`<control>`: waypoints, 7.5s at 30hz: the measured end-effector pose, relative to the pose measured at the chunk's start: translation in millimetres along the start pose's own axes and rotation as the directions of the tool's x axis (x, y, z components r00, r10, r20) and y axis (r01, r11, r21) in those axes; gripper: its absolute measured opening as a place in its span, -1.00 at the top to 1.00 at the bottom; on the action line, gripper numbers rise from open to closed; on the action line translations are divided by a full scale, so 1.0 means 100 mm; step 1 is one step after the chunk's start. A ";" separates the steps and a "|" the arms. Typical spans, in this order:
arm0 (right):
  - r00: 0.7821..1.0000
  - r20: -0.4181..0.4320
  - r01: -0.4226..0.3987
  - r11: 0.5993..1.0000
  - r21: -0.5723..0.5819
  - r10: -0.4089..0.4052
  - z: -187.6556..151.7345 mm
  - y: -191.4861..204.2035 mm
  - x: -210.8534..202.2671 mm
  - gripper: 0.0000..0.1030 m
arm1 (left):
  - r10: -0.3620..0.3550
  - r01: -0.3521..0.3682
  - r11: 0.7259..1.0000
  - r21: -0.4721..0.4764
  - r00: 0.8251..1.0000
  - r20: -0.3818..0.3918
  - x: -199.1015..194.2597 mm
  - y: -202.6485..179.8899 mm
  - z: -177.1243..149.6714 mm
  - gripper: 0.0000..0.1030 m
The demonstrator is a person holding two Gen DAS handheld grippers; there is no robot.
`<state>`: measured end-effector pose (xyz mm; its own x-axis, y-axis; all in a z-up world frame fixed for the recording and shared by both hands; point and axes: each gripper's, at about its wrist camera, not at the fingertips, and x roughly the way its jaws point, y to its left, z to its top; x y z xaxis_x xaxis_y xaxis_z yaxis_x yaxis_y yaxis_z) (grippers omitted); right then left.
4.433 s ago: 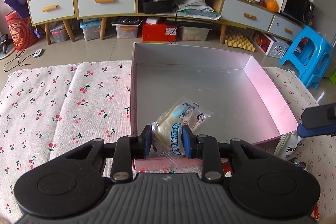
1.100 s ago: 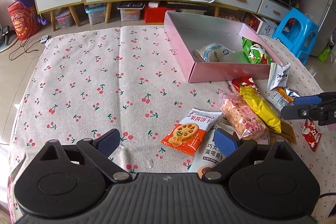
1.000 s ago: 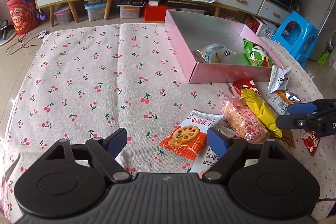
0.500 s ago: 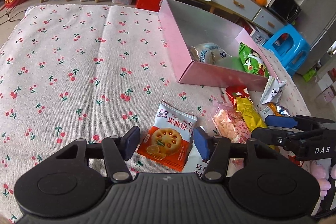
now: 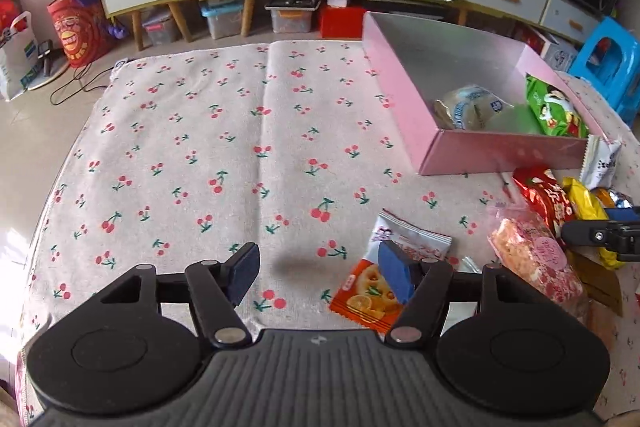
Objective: Organize snacks
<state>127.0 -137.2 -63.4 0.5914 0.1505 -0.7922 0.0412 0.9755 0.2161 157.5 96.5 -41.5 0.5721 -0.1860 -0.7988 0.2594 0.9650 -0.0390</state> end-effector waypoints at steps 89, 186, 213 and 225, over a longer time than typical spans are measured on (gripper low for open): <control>0.953 0.242 -0.270 0.878 0.396 0.184 0.76 -1.02 -0.27 0.07 | -0.201 0.208 0.978 -0.015 0.959 0.198 -0.03 -0.96 0.73 0.29; 0.998 0.011 -0.056 0.934 -0.352 0.064 -0.54 0.16 -0.59 -0.76 | -0.044 0.043 0.974 0.220 0.999 0.002 -0.43 -0.54 -0.48 -0.90; 0.983 -0.064 -0.181 0.875 -0.448 0.171 -0.78 0.45 -0.48 -0.25 | 0.011 0.002 0.992 0.126 0.995 -0.097 -0.28 -0.37 -0.46 0.16; 0.987 -0.056 -0.160 0.887 -0.432 0.150 -0.78 0.43 -0.36 -0.27 | -0.029 0.041 0.992 0.119 0.994 -0.103 -0.20 -0.37 -0.45 0.01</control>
<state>44.3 -88.6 -70.4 0.5451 0.3042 -0.7812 -0.4060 0.9111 0.0714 101.5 72.9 -51.1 0.4808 -0.1940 -0.8551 0.3735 0.9276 -0.0005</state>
